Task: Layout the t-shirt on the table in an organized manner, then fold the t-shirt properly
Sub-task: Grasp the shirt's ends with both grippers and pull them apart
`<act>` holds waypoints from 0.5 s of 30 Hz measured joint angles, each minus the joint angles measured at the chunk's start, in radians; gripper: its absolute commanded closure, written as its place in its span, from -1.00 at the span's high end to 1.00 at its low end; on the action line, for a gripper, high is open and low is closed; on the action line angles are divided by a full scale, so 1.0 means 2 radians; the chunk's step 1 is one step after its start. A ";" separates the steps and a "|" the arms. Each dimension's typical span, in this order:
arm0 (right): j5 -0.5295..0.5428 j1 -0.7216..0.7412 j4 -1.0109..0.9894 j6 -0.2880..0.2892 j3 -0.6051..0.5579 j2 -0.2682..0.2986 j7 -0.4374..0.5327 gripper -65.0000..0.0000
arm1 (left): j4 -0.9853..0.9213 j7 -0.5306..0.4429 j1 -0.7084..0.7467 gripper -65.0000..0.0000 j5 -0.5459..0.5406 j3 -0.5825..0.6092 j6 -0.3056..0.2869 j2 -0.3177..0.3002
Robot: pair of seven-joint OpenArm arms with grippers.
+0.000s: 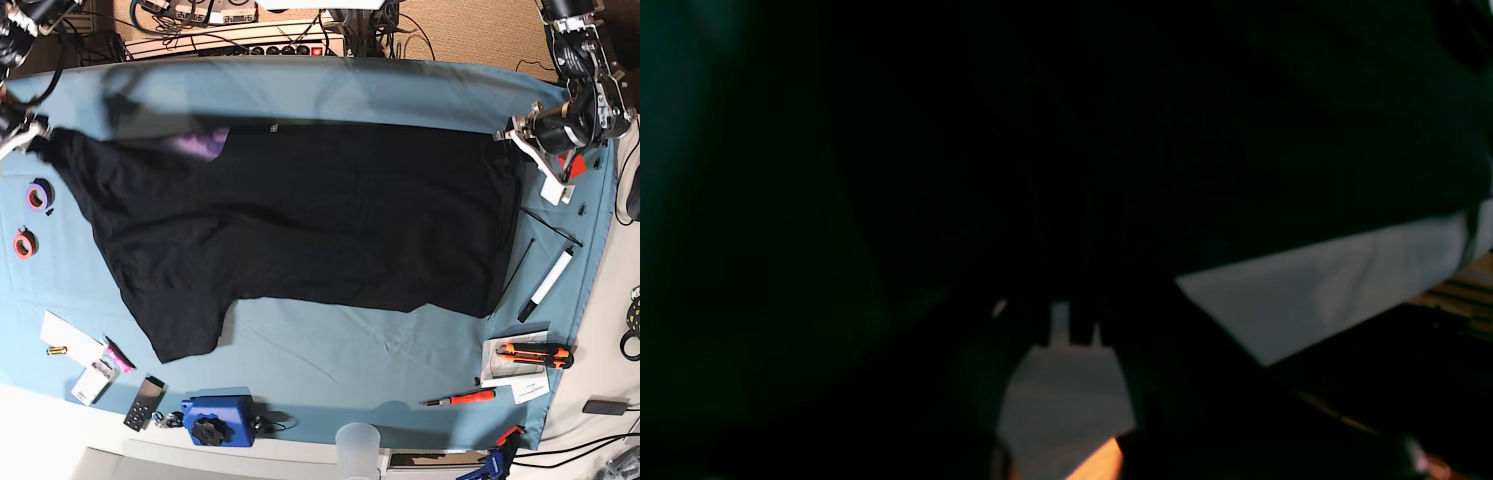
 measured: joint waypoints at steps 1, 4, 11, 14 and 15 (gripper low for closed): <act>0.003 -0.008 0.000 0.003 0.000 -0.003 0.000 -1.00 | 0.003 -0.002 0.006 -1.00 0.000 0.000 0.000 0.000; 0.012 -0.029 0.000 0.009 0.000 -0.014 0.002 -1.00 | 0.011 -0.003 0.026 -1.00 -0.006 -0.009 0.000 0.000; 0.021 -0.054 0.000 0.010 0.000 -0.032 0.002 -1.00 | 0.013 -0.005 0.046 -1.00 -0.015 -0.033 -0.006 0.000; 0.021 -0.051 0.000 0.010 0.001 -0.036 0.002 -1.00 | 0.013 -0.005 0.047 -1.00 -0.015 -0.033 -0.006 0.000; 0.021 -0.051 0.000 0.009 0.000 -0.036 0.002 -1.00 | 0.013 -0.005 0.046 -1.00 -0.014 -0.033 -0.006 0.000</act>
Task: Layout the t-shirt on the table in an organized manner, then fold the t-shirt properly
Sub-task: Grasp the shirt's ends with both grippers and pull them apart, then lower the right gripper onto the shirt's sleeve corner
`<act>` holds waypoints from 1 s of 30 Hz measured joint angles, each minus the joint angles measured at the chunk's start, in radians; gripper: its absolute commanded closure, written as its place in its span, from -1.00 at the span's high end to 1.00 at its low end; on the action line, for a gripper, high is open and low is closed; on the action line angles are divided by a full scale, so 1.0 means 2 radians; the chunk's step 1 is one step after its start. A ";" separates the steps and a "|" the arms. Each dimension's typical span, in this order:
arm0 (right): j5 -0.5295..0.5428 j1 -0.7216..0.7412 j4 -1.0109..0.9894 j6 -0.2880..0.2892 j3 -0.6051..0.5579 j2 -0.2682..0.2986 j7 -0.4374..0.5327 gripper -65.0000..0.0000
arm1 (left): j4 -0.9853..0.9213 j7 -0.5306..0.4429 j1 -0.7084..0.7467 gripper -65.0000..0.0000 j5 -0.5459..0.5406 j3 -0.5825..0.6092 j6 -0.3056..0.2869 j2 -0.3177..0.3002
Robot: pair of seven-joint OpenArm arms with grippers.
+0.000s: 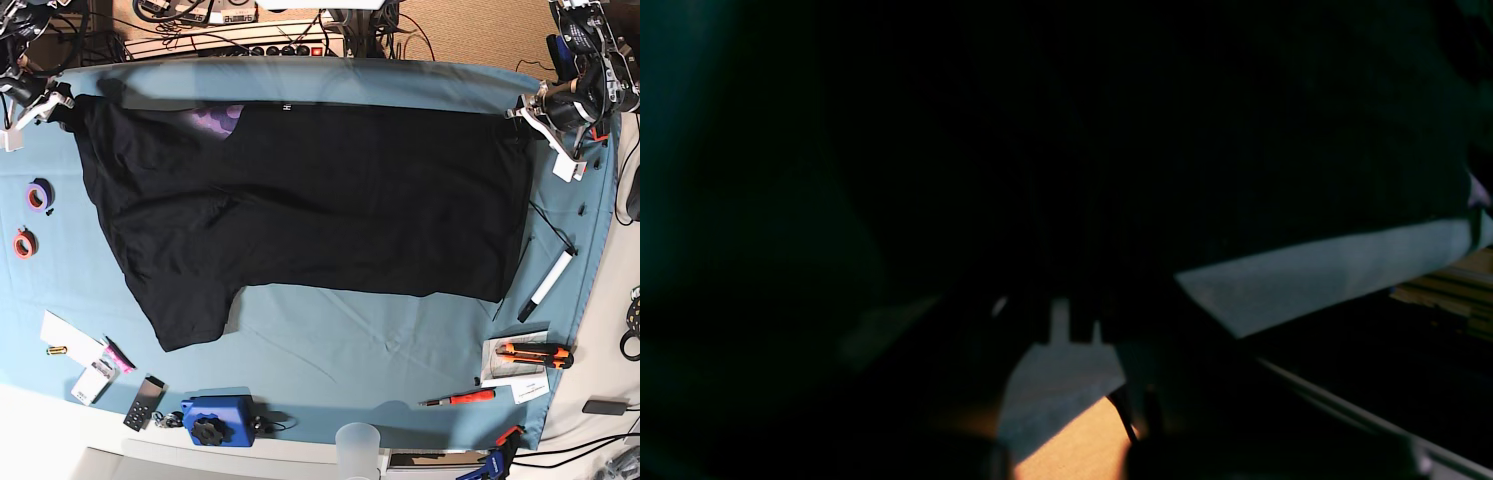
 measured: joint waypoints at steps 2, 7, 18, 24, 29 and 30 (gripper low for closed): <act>0.000 0.000 0.000 0.000 0.000 0.000 0.000 -0.97 | 0.000 0.000 0.000 -0.65 0.000 0.000 0.000 -0.001; 0.000 0.000 0.000 0.000 0.000 0.002 0.000 -0.33 | 0.003 0.000 0.000 -0.09 -0.012 0.000 -0.001 -0.019; 0.032 0.060 0.000 0.000 0.072 0.065 -0.003 -0.33 | 0.139 -0.031 0.003 -0.09 0.048 -0.002 -0.044 -0.024; -0.056 0.146 0.000 0.000 0.050 0.068 0.000 -0.34 | 0.150 -0.050 -0.029 -0.09 0.127 -0.001 0.003 -0.024; -0.218 0.207 -0.003 -0.019 -0.067 0.069 0.097 -0.39 | 0.150 -0.064 -0.053 -0.09 0.133 0.000 0.012 -0.024; -0.232 0.224 -0.004 -0.023 -0.100 0.070 0.112 -0.39 | 0.150 -0.073 -0.053 -0.09 0.133 0.000 0.012 -0.024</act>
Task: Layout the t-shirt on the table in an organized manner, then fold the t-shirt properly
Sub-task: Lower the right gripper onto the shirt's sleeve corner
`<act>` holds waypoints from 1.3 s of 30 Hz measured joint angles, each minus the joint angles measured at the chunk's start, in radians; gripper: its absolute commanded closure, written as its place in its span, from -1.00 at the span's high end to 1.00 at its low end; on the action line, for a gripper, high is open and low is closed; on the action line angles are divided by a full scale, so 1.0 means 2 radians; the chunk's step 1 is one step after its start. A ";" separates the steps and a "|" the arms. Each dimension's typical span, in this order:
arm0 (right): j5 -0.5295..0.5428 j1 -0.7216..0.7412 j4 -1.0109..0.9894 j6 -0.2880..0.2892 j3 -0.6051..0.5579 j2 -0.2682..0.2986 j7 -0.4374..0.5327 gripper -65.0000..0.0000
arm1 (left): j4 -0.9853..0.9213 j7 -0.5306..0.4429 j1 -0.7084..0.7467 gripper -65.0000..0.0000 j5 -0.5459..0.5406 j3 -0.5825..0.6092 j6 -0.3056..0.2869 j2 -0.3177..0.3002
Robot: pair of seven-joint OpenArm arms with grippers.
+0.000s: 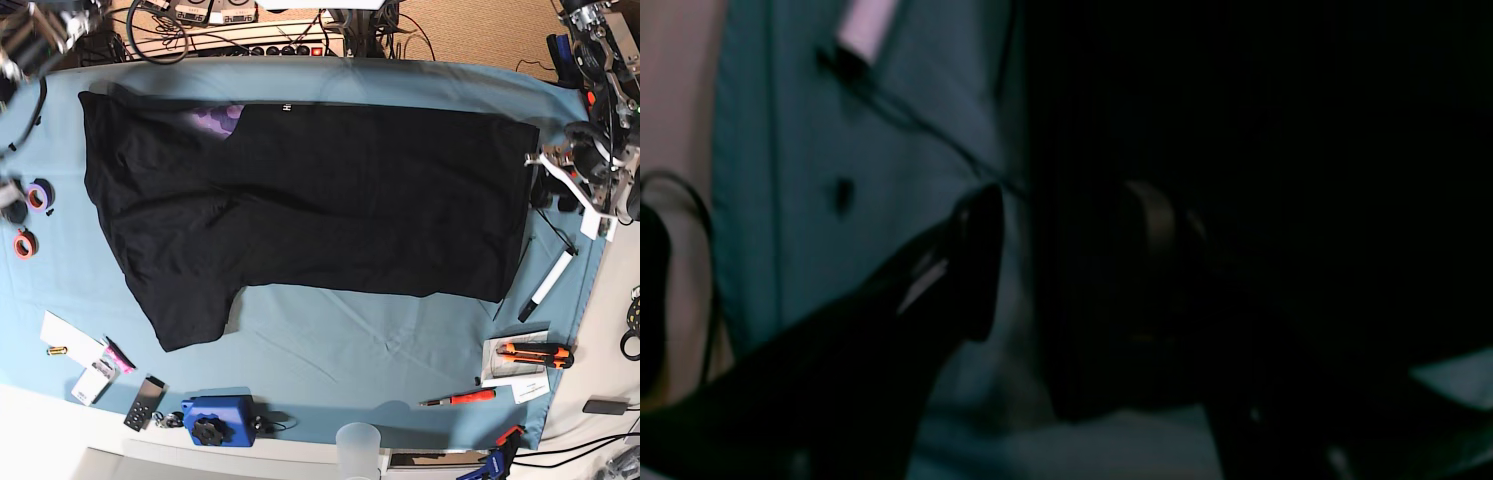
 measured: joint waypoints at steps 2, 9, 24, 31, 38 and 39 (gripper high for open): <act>-0.034 0.031 -0.015 -0.019 -0.065 -0.001 0.039 -0.39 | 0.000 -0.003 0.000 -0.09 0.001 0.000 0.000 0.000; -0.165 0.157 -0.194 -0.077 -0.234 -0.001 0.104 -0.39 | 0.000 -0.006 0.000 -0.09 0.002 0.000 0.000 0.001; -0.208 0.171 -0.257 -0.064 -0.280 -0.068 0.136 -0.96 | 0.000 -0.016 0.000 -0.09 0.002 0.000 0.000 0.001; -0.225 0.166 -0.226 -0.066 -0.281 -0.070 0.088 -1.00 | 0.000 -0.016 0.000 -0.09 0.002 0.000 0.000 0.001; -0.149 0.138 -0.068 -0.057 -0.282 -0.068 -0.012 -1.00 | 0.000 -0.016 0.000 -0.09 0.002 0.000 0.000 0.001; -0.142 0.128 -0.041 -0.059 -0.281 -0.068 -0.021 -1.00 | 0.000 -0.017 0.000 -0.09 0.002 0.000 0.000 0.001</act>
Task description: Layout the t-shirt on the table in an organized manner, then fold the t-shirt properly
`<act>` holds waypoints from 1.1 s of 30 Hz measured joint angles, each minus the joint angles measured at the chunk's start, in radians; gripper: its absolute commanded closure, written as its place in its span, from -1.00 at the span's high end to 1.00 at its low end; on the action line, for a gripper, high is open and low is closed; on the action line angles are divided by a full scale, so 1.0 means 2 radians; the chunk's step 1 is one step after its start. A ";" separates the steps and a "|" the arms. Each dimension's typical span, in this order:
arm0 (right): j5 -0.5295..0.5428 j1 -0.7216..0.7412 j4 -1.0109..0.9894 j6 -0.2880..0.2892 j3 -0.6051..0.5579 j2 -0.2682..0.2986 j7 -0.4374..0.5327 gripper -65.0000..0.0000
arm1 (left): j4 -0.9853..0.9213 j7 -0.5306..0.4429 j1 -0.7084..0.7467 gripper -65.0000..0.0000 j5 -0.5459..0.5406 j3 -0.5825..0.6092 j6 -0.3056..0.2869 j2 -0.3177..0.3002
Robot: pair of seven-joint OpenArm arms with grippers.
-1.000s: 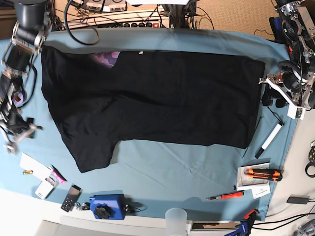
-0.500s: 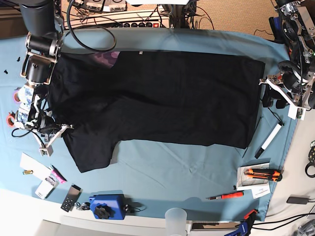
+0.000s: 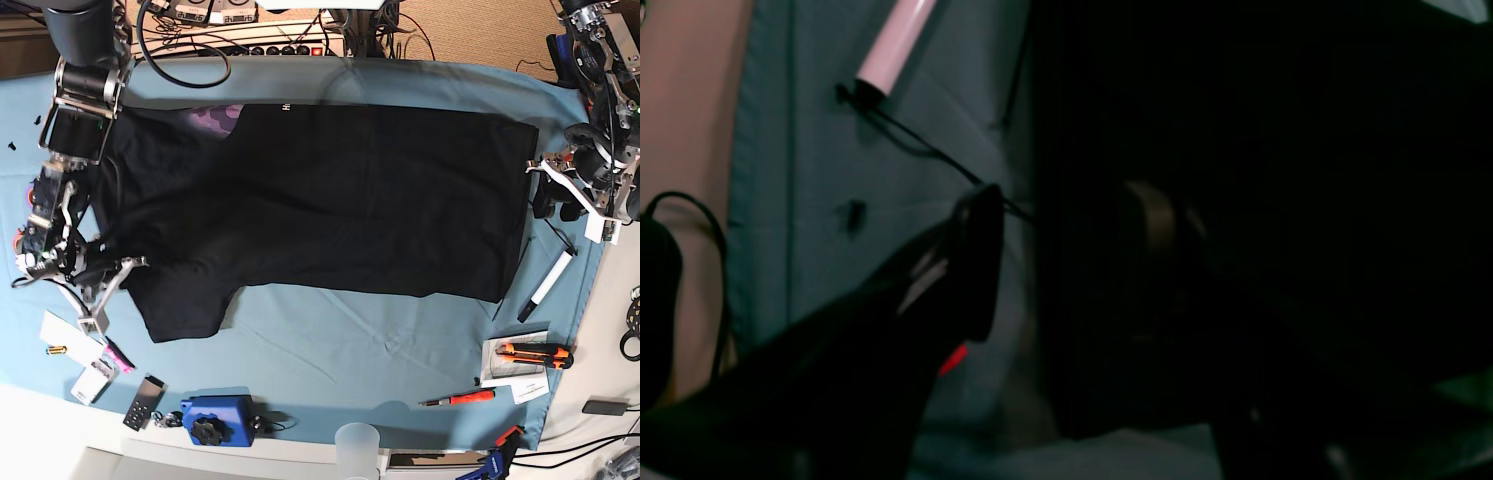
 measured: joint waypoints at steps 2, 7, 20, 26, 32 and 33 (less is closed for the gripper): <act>0.013 -0.029 0.052 -0.002 0.000 0.000 -0.030 -1.00 | 0.000 0.000 0.000 -0.09 0.000 0.000 0.000 0.000; 0.042 -0.101 0.175 0.002 0.015 0.000 -0.058 -1.00 | 0.000 0.000 0.000 -0.09 0.000 0.000 0.000 0.000; 0.089 -0.290 0.320 0.036 0.093 -0.010 -0.049 -1.00 | 0.000 -0.013 0.000 -0.09 0.000 0.000 0.000 0.000; 0.080 -0.290 0.320 0.034 0.093 -0.010 -0.049 -0.39 | 0.000 -0.013 0.000 -0.09 0.000 0.000 0.000 0.000; 0.052 -0.256 0.322 -0.029 0.135 -0.011 0.006 -0.39 | 0.000 -0.013 0.000 -0.09 0.000 0.000 0.000 0.000; 0.025 -0.242 0.315 -0.048 0.144 -0.011 0.018 -0.39 | 0.000 -0.013 0.000 -0.09 0.000 0.000 0.000 0.000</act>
